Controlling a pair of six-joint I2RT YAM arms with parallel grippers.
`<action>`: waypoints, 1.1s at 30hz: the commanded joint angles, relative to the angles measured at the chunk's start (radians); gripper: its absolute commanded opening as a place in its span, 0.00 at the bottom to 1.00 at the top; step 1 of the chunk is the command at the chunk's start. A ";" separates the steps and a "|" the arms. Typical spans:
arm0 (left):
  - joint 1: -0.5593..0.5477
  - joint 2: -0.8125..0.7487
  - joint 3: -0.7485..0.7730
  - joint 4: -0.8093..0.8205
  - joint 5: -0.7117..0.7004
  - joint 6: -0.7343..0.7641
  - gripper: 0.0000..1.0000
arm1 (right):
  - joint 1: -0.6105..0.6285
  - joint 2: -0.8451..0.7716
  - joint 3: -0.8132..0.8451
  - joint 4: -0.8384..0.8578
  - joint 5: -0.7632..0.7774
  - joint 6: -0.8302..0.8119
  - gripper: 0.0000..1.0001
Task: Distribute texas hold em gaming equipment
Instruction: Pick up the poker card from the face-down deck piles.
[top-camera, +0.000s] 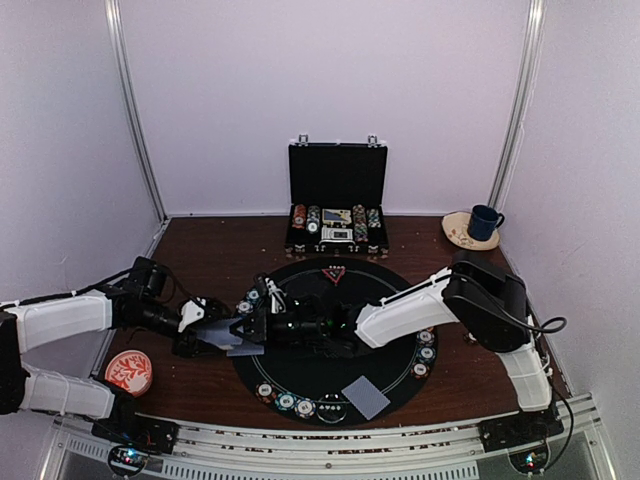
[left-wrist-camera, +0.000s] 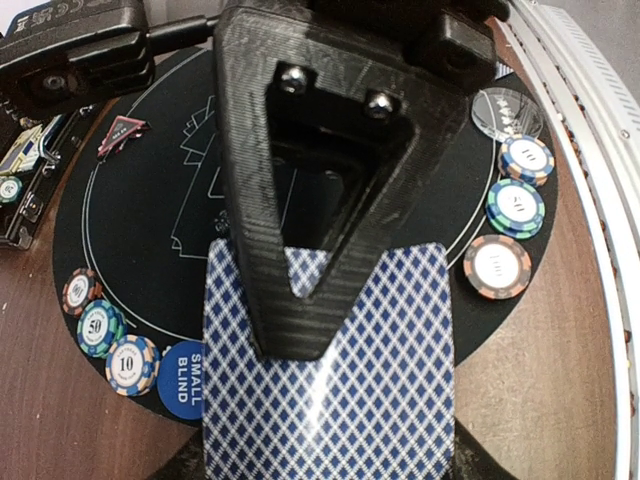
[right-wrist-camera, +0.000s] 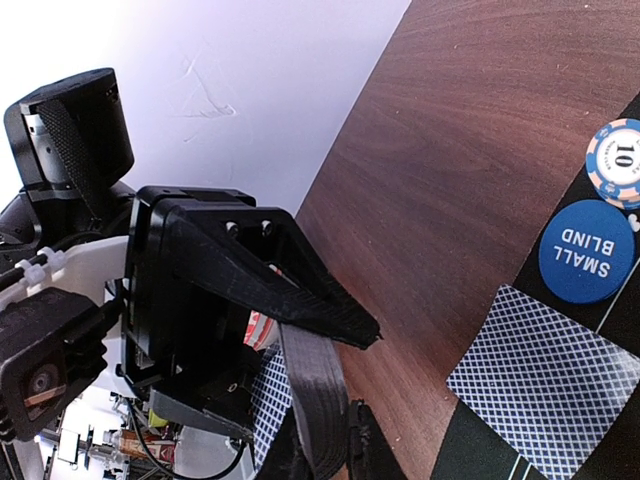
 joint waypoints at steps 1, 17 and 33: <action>0.033 0.009 0.005 -0.024 -0.101 0.000 0.10 | -0.023 0.050 0.057 -0.014 0.000 0.023 0.04; 0.033 0.011 0.004 -0.017 -0.107 -0.007 0.10 | -0.012 0.075 0.107 -0.048 -0.004 0.005 0.28; 0.033 0.020 0.002 -0.005 -0.120 -0.012 0.10 | -0.029 0.022 0.015 0.044 -0.049 0.032 0.00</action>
